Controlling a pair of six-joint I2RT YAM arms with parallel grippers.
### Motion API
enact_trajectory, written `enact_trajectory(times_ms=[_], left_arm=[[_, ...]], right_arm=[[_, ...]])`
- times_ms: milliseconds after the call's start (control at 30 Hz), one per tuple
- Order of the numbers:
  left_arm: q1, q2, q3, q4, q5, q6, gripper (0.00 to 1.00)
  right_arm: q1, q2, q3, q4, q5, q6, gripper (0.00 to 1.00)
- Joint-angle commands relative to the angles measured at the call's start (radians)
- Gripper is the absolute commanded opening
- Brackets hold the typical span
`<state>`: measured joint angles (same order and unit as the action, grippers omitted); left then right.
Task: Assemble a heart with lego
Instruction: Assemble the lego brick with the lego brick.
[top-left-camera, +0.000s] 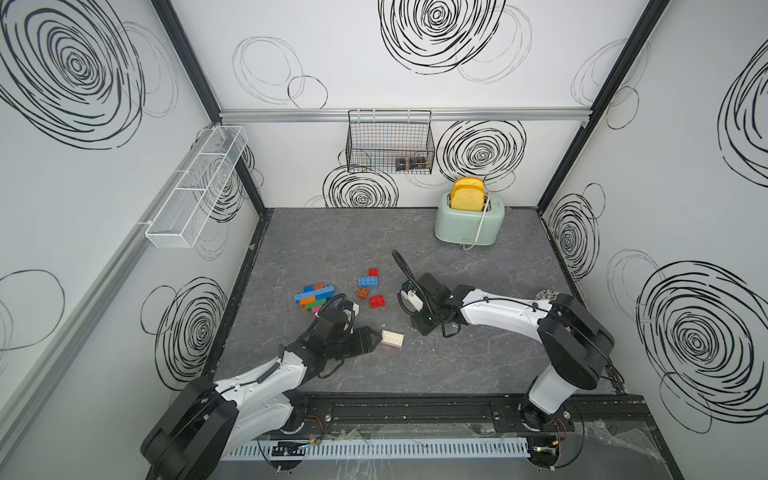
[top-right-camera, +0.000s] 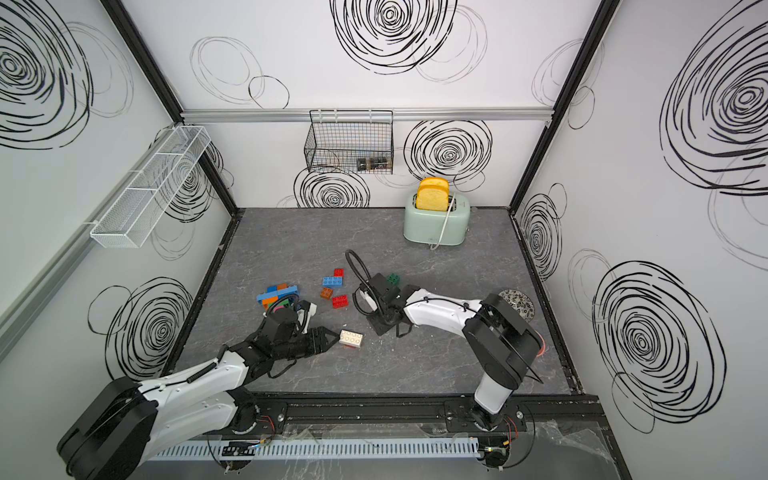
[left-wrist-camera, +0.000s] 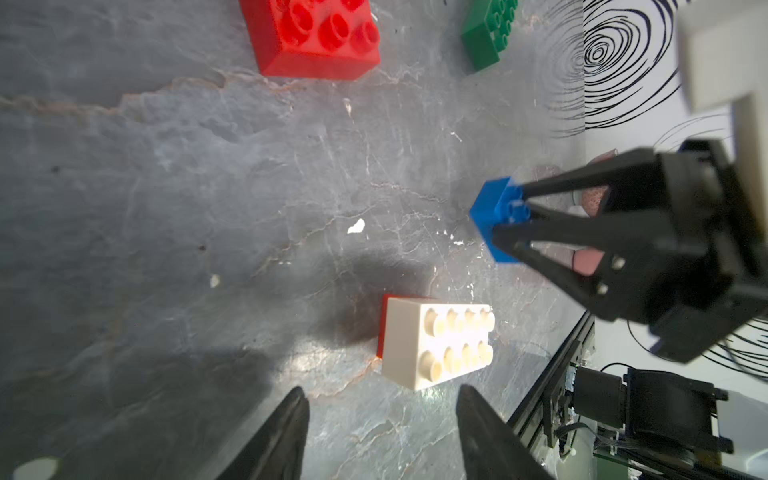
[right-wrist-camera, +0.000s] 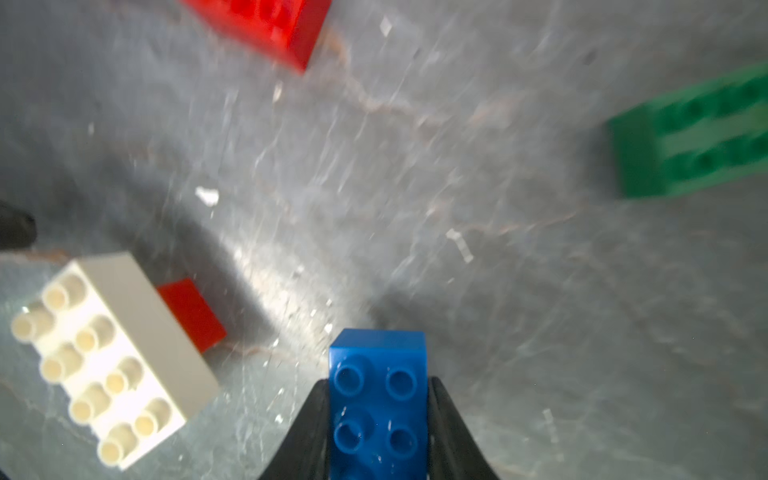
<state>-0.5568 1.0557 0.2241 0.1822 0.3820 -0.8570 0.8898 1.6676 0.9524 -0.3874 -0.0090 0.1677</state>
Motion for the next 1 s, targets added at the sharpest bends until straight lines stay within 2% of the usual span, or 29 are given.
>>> enact_trajectory(times_ms=[0,133,300,567,733,967], left_arm=[[-0.014,0.016,-0.008,0.071,-0.012,-0.020,0.65],[-0.017,0.023,-0.009,0.089,-0.005,-0.018,0.65],[-0.015,0.032,-0.006,0.089,-0.004,-0.018,0.65],[-0.012,0.033,-0.007,0.099,-0.006,-0.022,0.65],[-0.012,0.044,-0.009,0.110,0.003,-0.019,0.66],[-0.011,0.043,-0.013,0.118,0.001,-0.022,0.66]], right_arm=[[0.037,-0.017,-0.044,-0.009,0.027,0.043,0.28],[0.078,-0.017,-0.067,-0.003,0.038,0.058,0.30],[0.089,0.002,-0.032,-0.046,0.074,0.063,0.42],[0.095,0.035,0.038,-0.110,0.099,0.044,0.47],[0.105,0.056,0.061,-0.114,0.103,0.034,0.48],[0.126,0.092,0.089,-0.143,0.134,0.028,0.40]])
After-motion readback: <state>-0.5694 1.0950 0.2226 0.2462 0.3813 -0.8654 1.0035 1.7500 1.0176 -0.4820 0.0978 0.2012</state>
